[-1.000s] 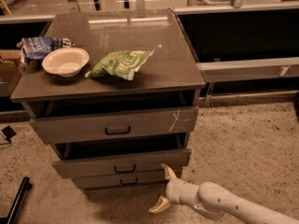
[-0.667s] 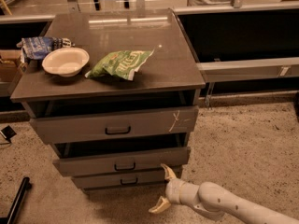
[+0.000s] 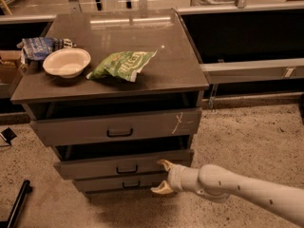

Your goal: Close middle drawer

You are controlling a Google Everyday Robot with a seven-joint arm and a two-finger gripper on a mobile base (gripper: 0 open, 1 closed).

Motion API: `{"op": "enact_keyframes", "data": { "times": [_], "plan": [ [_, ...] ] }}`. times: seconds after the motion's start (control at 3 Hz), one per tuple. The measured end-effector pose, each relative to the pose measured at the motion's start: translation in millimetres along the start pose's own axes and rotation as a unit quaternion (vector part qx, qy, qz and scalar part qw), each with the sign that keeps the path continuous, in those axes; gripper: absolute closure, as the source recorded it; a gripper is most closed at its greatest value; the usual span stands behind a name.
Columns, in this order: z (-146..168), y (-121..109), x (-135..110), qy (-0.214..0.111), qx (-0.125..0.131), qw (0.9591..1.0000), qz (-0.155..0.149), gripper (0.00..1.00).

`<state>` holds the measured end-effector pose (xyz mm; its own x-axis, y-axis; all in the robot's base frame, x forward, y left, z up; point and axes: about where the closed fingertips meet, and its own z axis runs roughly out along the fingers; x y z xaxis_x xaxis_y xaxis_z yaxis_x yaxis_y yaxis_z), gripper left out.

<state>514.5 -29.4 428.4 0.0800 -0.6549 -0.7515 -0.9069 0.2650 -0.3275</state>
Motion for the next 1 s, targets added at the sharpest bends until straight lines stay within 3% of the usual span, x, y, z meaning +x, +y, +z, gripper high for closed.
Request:
{"op": "enact_keyframes", "data": {
  "times": [0.33,0.67,1.0],
  "plan": [
    [-2.4,-27.9,1.8,0.030,-0.002,0.9995,0.007,0.12],
    [-1.8,-39.9,30.5,0.062,-0.007,0.9975,0.031,0.00],
    [-1.8,-39.9,30.4,0.062,-0.007,0.9975,0.031,0.00]
  ]
}}
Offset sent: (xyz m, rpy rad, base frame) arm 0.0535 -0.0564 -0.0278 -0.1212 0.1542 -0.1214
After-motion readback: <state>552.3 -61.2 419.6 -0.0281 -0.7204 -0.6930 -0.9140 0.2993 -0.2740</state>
